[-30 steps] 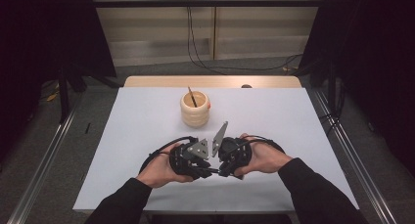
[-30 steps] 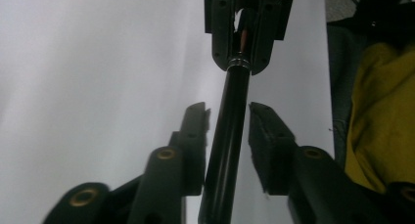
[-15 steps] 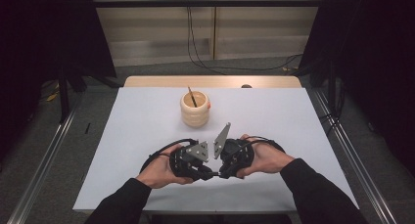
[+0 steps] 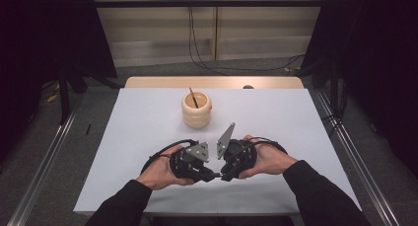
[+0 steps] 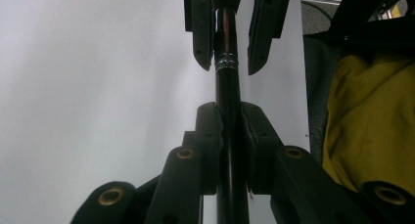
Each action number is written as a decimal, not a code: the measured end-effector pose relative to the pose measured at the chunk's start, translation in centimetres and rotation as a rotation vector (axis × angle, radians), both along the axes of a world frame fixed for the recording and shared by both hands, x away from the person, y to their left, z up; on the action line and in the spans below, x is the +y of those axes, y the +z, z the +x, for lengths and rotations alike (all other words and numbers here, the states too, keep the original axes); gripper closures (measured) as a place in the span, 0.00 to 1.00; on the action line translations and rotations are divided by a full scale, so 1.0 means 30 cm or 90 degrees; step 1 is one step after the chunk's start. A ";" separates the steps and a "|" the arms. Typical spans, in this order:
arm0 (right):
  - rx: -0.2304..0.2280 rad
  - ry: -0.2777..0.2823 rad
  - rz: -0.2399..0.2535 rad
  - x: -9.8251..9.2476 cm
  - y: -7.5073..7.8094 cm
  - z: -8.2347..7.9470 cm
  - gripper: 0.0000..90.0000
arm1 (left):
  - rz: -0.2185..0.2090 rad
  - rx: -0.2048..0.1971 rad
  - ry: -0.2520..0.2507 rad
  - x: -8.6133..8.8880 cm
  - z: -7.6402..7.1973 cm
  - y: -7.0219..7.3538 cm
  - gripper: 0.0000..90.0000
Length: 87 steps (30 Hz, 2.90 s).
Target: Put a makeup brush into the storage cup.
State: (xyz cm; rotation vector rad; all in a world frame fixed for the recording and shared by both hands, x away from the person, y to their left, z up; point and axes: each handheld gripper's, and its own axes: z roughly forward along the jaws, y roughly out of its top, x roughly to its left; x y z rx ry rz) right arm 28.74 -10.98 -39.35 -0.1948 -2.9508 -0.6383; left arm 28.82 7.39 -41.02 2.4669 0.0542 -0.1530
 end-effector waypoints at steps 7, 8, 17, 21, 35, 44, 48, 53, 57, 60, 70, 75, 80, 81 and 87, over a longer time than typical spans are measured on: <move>0.004 -0.022 0.019 -0.013 -0.001 0.005 0.58 | -0.013 -0.007 0.027 0.017 0.004 -0.008 0.88; 0.005 -0.027 0.023 -0.016 -0.001 0.005 0.56 | -0.017 -0.007 0.031 0.020 0.004 -0.010 0.88; -0.008 -0.080 0.064 -0.045 -0.001 0.008 0.30 | -0.052 -0.002 0.060 0.045 0.007 -0.010 0.88; -0.026 -0.112 0.114 -0.071 0.001 0.020 0.21 | -0.058 0.007 0.065 0.057 0.008 -0.010 0.88; -0.041 -0.169 0.184 -0.131 -0.018 0.006 0.15 | -0.106 0.015 0.111 0.100 -0.017 -0.022 0.88; -0.059 -0.214 0.260 -0.182 -0.035 -0.001 0.15 | -0.116 0.005 0.139 0.127 -0.028 -0.024 0.88; -0.059 -0.220 0.292 -0.196 -0.047 -0.009 0.15 | -0.131 0.006 0.162 0.132 -0.034 -0.031 0.88; -0.068 -0.243 0.324 -0.229 -0.045 -0.012 0.17 | -0.134 0.005 0.174 0.149 -0.042 -0.028 0.88; -0.069 -0.236 0.353 -0.260 -0.050 -0.015 0.17 | -0.156 0.009 0.173 0.159 -0.050 -0.026 0.88; -0.082 -0.233 0.361 -0.272 -0.055 -0.020 0.17 | -0.161 0.010 0.175 0.164 -0.055 -0.029 0.88; -0.098 -0.232 0.398 -0.296 -0.064 -0.019 0.09 | -0.187 0.002 0.198 0.187 -0.064 -0.023 0.88; -0.104 -0.229 0.428 -0.304 -0.066 -0.027 0.05 | -0.200 -0.005 0.205 0.196 -0.068 -0.020 0.88; -0.115 -0.247 0.452 -0.311 -0.074 -0.039 0.02 | -0.211 -0.009 0.208 0.195 -0.078 -0.017 0.88; -0.105 -0.250 0.455 -0.315 -0.076 -0.040 0.02 | -0.215 -0.008 0.212 0.194 -0.079 -0.016 0.88; -0.077 -0.245 0.476 -0.323 -0.078 -0.063 0.03 | -0.238 -0.014 0.218 0.204 -0.082 -0.010 0.88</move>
